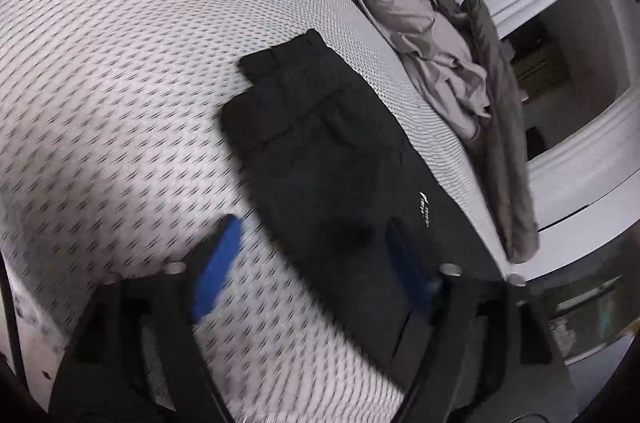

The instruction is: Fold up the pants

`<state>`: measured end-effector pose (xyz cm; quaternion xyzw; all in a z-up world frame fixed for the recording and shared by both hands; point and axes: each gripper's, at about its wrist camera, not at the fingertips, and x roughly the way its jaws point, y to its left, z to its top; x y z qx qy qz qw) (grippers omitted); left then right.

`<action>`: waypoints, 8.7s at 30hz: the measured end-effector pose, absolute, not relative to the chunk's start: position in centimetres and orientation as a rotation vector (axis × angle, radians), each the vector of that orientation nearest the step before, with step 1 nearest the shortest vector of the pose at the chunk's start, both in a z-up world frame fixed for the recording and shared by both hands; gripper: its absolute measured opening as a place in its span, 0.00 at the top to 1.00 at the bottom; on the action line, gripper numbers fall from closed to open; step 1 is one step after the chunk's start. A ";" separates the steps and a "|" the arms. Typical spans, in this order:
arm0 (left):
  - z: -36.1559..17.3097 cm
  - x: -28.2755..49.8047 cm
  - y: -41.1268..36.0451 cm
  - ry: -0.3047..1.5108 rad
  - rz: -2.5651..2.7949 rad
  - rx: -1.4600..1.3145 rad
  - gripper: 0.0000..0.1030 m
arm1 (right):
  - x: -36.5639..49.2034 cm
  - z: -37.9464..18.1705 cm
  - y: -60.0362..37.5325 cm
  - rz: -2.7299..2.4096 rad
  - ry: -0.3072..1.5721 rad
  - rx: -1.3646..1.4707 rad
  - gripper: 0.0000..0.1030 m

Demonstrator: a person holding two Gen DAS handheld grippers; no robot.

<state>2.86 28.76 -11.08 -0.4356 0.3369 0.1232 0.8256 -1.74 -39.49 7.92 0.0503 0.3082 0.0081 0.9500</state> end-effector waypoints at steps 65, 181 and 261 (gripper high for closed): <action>-5.8 -1.3 31.4 0.512 0.292 -0.819 1.00 | -1.7 13.1 -54.4 -0.164 0.599 0.668 0.88; -10.2 14.4 -6.4 0.891 -0.069 0.009 0.01 | 12.5 1.0 -43.7 -0.120 0.924 -0.109 0.08; -8.3 19.6 -4.4 0.959 -0.069 -0.069 0.32 | 12.2 2.5 -34.8 0.085 0.903 -0.124 0.11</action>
